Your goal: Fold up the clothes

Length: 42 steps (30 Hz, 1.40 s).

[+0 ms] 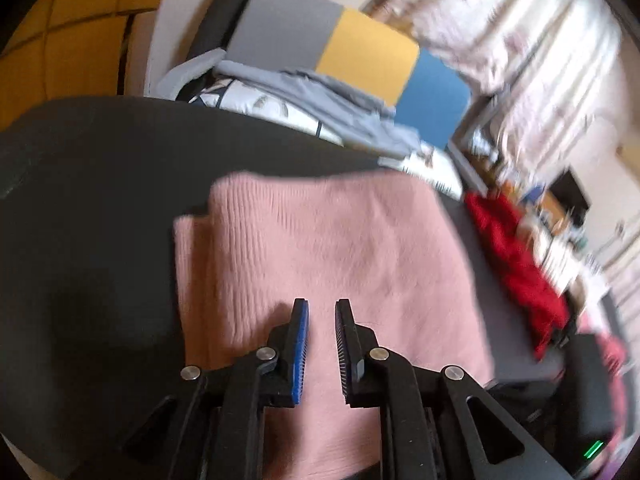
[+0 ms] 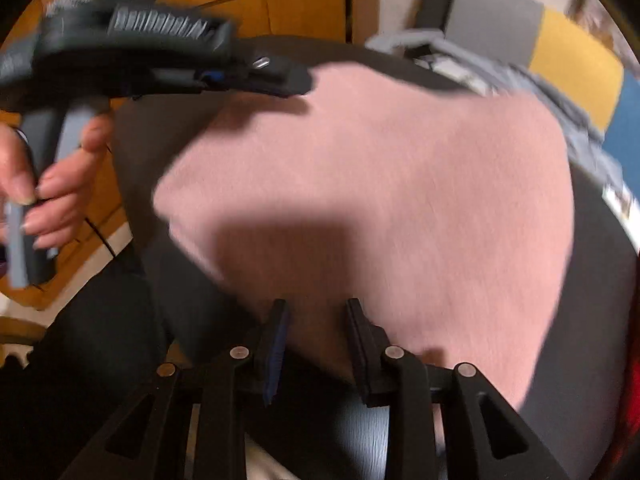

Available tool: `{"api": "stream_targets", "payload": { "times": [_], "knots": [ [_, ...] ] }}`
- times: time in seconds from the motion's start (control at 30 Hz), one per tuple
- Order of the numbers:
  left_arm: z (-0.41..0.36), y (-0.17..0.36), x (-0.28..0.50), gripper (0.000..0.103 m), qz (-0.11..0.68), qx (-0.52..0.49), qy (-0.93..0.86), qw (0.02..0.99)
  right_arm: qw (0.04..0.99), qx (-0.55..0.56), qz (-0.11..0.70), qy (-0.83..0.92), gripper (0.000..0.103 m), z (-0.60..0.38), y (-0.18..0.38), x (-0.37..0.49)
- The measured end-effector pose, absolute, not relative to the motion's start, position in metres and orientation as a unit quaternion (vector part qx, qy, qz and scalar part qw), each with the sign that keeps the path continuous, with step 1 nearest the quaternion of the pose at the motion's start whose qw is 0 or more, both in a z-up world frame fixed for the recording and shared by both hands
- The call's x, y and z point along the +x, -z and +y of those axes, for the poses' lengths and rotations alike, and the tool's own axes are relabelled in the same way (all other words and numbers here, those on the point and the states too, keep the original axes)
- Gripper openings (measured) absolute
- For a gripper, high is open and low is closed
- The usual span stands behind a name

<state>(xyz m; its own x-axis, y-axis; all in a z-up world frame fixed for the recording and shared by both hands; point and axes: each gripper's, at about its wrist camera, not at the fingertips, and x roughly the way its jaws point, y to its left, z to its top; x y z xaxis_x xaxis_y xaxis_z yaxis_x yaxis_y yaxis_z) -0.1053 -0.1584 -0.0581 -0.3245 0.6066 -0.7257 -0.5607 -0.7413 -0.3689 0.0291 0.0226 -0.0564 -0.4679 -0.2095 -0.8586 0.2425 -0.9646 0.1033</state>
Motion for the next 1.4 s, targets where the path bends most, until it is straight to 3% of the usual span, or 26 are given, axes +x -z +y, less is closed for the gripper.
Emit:
{"api": "stream_targets", "payload": {
  "times": [0.17,0.3,0.43,0.53,0.7,0.87,1.03,1.13,1.17,1.4],
  "knots": [
    [-0.168,0.09,-0.086,0.014,0.002,-0.442,-0.83,0.34,0.125,0.458,-0.036,0.879,0.027,0.036,0.067,0.044],
    [-0.177,0.095,-0.066,0.014,0.004,-0.434,-0.836,0.336,0.123,0.425,-0.035,0.896,0.026,0.047,0.025,0.03],
    [-0.184,0.1,-0.059,0.014,-0.008,-0.43,-0.839,0.335,0.027,0.39,-0.084,0.917,0.028,0.097,-0.011,-0.019],
    [-0.188,0.102,-0.05,0.014,0.0,-0.417,-0.846,0.332,-0.018,0.405,-0.076,0.911,0.029,0.114,-0.01,-0.063],
    [-0.194,0.106,-0.036,0.014,0.017,-0.392,-0.86,0.326,0.014,0.451,-0.039,0.892,0.033,0.092,0.03,-0.105],
    [-0.203,0.097,-0.024,0.014,0.026,-0.383,-0.863,0.328,0.028,0.427,0.017,0.904,0.035,0.068,0.043,-0.108],
    [-0.218,0.041,-0.042,0.015,-0.038,-0.356,-0.874,0.33,0.059,0.377,-0.029,0.924,0.034,0.082,0.005,-0.08],
    [-0.196,0.024,-0.064,0.025,-0.032,-0.351,-0.875,0.333,0.088,0.358,-0.084,0.926,0.034,0.091,-0.009,-0.079],
    [-0.182,0.027,-0.074,0.029,-0.022,-0.36,-0.873,0.33,0.095,0.368,-0.091,0.92,0.034,0.091,-0.007,-0.081],
    [-0.171,0.082,-0.09,0.029,0.023,-0.419,-0.873,0.249,0.11,0.429,0.018,0.896,0.035,0.042,0.041,-0.1]
  ]
}}
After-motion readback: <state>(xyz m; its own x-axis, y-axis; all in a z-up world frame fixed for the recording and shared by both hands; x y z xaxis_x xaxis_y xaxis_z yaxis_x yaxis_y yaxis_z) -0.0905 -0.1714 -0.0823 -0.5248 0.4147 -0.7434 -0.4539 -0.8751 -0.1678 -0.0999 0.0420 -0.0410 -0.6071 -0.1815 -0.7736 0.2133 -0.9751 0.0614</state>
